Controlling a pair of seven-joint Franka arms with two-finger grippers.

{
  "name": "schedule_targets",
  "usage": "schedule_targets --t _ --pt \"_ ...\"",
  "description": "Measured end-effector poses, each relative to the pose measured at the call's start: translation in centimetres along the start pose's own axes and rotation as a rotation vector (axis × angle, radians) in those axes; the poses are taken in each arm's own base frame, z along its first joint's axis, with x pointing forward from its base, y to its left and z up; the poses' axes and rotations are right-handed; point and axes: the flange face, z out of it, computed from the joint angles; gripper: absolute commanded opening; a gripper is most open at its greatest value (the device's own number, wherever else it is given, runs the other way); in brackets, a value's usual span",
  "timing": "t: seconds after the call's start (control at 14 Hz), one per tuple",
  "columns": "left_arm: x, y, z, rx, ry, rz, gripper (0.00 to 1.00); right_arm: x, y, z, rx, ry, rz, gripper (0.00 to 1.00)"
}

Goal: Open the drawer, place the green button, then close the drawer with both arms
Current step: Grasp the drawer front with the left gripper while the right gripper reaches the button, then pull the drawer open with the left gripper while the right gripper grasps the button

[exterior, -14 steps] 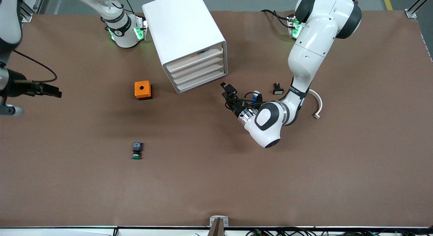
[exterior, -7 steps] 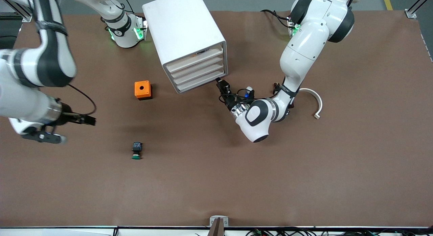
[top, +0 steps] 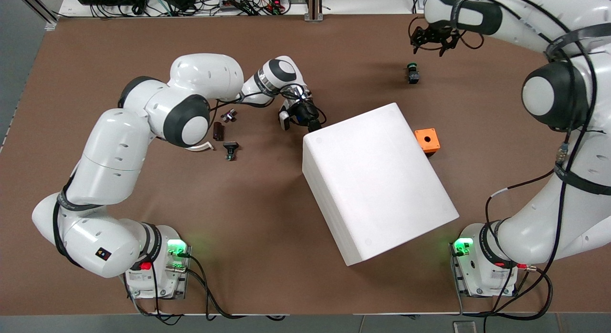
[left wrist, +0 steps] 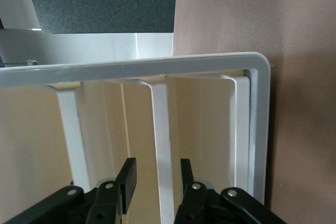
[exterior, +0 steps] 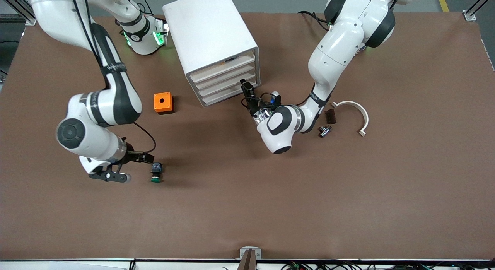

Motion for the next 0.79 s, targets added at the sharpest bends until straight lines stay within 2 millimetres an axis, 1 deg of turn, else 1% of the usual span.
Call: schedule_targets --t 0.21,0.5,0.64,0.79 --pt "-0.4 0.0 2.2 0.005 0.034 -0.001 0.28 0.7 -0.3 3.6 0.002 0.037 0.001 1.0" --pt "-0.6 0.2 4.0 0.011 0.061 -0.007 0.16 1.5 -0.1 7.1 0.007 0.087 0.004 1.0" --pt "-0.5 0.4 4.4 0.013 0.066 -0.01 0.13 1.5 -0.1 8.7 0.011 0.084 0.012 1.0" --pt "-0.3 0.7 4.5 0.017 0.066 -0.017 0.09 1.3 -0.1 9.4 0.021 0.07 0.027 1.0"
